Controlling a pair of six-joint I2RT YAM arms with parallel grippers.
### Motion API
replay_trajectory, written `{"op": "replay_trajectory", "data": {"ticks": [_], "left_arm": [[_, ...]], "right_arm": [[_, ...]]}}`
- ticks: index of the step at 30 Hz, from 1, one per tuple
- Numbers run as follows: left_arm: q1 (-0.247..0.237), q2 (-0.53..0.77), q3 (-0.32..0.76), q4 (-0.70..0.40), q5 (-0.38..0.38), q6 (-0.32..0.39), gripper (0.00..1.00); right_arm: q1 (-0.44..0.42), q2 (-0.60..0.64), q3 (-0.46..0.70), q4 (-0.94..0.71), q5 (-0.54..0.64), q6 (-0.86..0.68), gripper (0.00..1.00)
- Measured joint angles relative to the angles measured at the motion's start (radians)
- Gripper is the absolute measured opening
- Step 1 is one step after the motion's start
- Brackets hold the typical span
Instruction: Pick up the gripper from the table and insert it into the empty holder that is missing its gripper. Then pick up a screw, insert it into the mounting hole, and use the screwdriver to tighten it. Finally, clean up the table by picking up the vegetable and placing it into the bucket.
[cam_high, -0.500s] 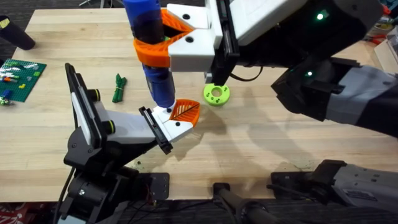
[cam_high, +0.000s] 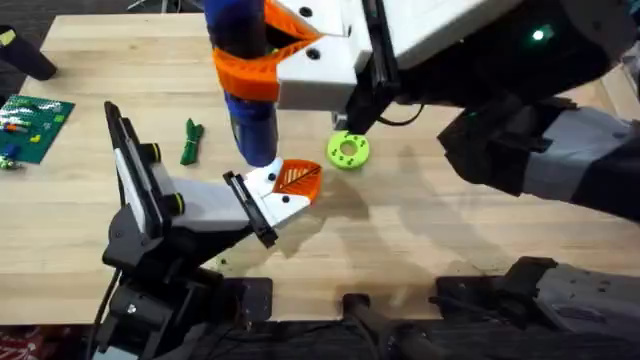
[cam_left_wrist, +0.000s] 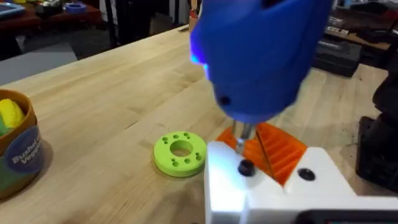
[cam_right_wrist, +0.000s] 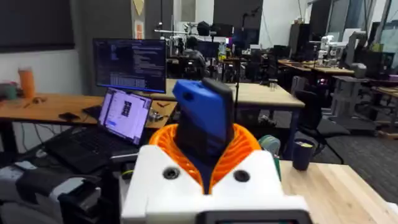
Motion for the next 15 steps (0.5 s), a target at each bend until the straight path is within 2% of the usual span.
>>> {"op": "replay_trajectory", "data": {"ticks": [15], "left_arm": [[0.000,0.000,0.000,0.000,0.000,0.000,0.013]], "right_arm": [[-0.002,0.000,0.000,-0.022,-0.023,0.058,0.037]]}}
